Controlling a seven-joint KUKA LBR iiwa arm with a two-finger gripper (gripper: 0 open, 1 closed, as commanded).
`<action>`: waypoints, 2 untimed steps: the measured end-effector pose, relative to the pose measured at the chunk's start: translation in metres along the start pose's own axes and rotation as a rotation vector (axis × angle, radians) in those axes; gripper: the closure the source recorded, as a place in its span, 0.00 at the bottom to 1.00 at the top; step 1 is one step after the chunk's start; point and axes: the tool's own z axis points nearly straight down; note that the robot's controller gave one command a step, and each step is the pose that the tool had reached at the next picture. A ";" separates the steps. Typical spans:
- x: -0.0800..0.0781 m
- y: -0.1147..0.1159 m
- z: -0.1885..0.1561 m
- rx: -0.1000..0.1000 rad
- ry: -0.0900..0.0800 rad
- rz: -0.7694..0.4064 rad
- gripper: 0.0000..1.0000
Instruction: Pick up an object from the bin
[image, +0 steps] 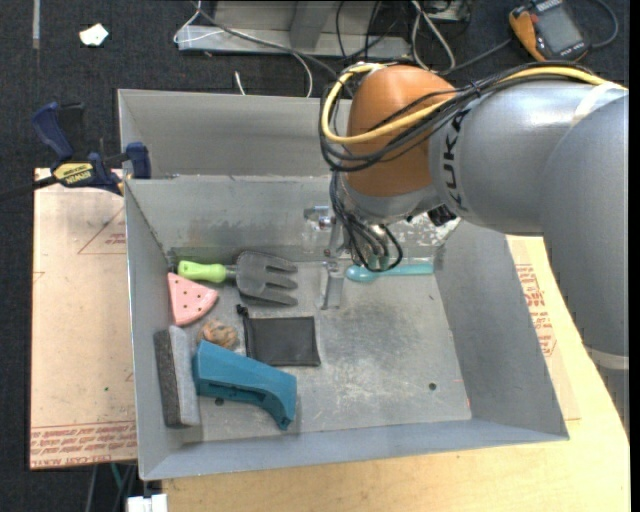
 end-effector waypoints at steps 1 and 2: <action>-0.002 0.000 -0.005 -0.001 -0.008 0.001 0.00; 0.041 0.018 0.065 -0.002 -0.009 -0.012 0.00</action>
Offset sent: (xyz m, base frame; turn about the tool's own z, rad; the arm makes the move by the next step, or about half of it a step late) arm -0.0540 0.0232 -0.0859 -0.0149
